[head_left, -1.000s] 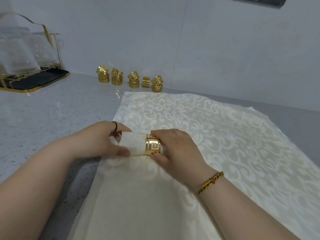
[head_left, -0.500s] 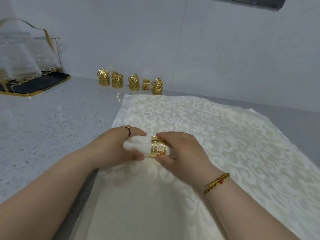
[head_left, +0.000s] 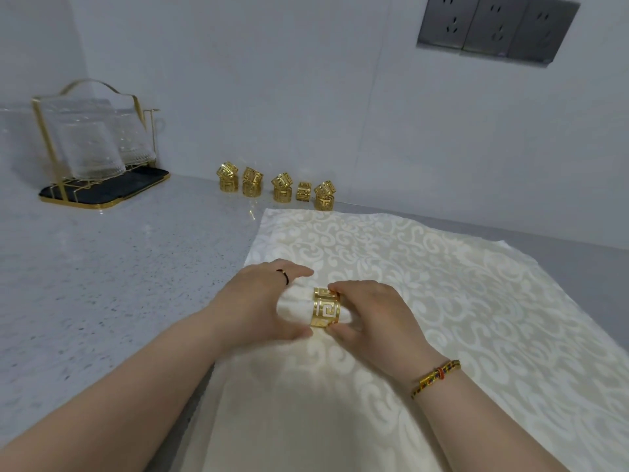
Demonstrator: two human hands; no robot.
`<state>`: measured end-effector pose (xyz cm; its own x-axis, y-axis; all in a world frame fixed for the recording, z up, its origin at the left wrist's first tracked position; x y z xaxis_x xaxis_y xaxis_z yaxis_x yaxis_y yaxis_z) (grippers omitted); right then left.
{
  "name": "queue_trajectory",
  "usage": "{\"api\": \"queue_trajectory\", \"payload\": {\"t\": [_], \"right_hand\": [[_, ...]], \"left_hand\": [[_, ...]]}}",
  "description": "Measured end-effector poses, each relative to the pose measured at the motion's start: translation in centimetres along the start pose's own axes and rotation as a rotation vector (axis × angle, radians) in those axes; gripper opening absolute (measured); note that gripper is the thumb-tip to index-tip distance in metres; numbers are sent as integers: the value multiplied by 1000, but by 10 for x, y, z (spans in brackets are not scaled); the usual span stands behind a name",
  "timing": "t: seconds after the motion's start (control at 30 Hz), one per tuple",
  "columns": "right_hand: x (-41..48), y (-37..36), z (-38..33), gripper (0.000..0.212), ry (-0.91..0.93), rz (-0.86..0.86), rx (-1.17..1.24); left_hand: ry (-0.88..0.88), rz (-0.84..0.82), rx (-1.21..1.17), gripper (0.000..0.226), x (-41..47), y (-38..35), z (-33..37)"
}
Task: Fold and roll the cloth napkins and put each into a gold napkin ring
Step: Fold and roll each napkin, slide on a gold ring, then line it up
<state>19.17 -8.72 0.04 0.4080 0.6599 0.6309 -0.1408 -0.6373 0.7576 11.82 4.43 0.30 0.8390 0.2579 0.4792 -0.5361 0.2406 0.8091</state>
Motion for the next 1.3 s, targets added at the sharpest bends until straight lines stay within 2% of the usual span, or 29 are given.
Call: {"api": "queue_trajectory", "payload": {"t": [0.07,0.17,0.23,0.33,0.47,0.57,0.63,0.77,0.83,1.03,1.3], "right_hand": [[-1,-2,-6,41,23,-13,-6],[4,-2,-21,40,64,-5,11],[9,-1,-34,41,120,26,-11],[25,-4,-62,44,218,74,-38],[49,-23,-100,46,240,50,-7],[67,-49,-124,53,150,-119,66],[72,-70,-129,60,37,-232,-10],[61,-98,-107,61,-306,-336,-201],[54,-102,-97,62,-382,-369,-226],[55,-107,-97,56,-318,-397,-209],[62,-111,-98,60,-299,-410,-200]], "left_hand": [[-111,57,135,73,-5,0,8],[-131,126,194,61,-16,2,7],[-104,159,180,51,-19,11,2],[-28,156,228,54,-26,35,-18],[119,171,318,51,-47,71,-64],[245,224,388,49,-65,101,-102],[342,257,405,49,-79,120,-131],[523,344,422,36,-95,148,-185],[593,345,470,30,-95,156,-211],[825,362,506,26,-84,168,-286],[977,369,590,31,-71,186,-341]]}}
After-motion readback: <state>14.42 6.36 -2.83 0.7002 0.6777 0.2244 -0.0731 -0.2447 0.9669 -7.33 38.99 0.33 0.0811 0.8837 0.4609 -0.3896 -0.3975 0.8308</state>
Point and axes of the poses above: each hand's wrist, its own x-axis towards the middle knuckle, its own y-axis out of the back of the hand, z = x × y, the point moved 4 cm from there along x, towards the middle knuckle, and after that the axes turned 14 degrees about z, right-handed, at the moved point
